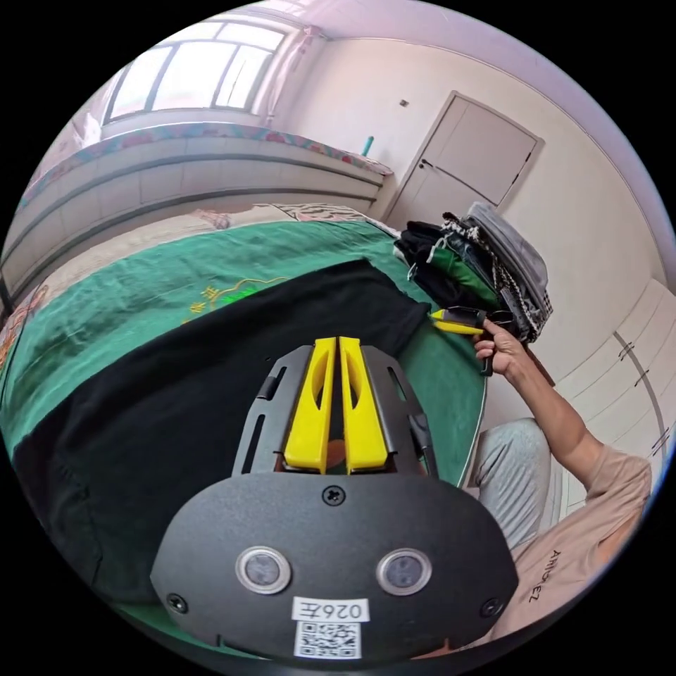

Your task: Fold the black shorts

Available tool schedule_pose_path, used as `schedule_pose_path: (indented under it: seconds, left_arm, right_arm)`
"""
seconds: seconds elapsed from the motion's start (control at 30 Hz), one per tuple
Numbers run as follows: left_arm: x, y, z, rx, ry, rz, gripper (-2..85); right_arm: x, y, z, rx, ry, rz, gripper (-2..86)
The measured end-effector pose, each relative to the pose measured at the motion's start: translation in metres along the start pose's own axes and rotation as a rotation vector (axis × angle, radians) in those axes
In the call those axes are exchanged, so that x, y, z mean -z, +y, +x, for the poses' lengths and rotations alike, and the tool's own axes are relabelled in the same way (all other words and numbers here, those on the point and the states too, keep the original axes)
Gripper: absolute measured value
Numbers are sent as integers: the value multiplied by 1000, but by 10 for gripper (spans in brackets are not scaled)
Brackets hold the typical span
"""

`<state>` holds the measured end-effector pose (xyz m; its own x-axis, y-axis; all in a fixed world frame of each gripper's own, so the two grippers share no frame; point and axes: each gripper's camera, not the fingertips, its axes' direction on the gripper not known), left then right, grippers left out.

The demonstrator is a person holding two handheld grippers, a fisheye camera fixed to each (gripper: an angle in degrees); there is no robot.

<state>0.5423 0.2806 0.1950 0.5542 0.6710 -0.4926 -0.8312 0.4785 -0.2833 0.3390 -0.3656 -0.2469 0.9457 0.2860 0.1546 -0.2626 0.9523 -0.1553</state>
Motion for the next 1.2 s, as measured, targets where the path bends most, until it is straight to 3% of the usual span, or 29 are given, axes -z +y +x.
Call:
schedule_pose_path:
  seconds: [0.13, 0.37, 0.5, 0.73, 1.0, 1.03, 1.13, 1.17, 1.2]
  left_arm:
    - [-91, -27, 1, 57, -76, -251, -9]
    - [-86, -59, -11, 94, 5, -158, -8]
    - [-77, -101, -5, 94, 117, -45, 1]
    - [-163, -228, 28, 39, 243, -216, 130]
    - [-255, -302, 55, 68, 316, -499, 323]
    - [-254, -306, 53, 81, 230, -523, 315]
    - [-237, -306, 47, 75, -91, -566, 108]
    - [-226, -304, 47, 29, -73, -558, 35]
    - [-219, -303, 45, 20, -57, -548, 30]
  right_arm:
    - [43, -17, 13, -28, -115, 31, 81]
    - [103, -4, 27, -32, -215, 76, 94]
    - [112, 14, 22, 45, -153, 55, 71]
    - [134, 117, 59, 228, -243, 152, -8]
    - [120, 331, 16, 768, -158, 171, -14]
    - [116, 349, 14, 804, -139, 167, -14]
    - [95, 437, 16, 944, -21, 179, -14]
    - [89, 467, 23, 980, 4, 188, -14]
    - [86, 493, 31, 1007, -1, 189, -14]
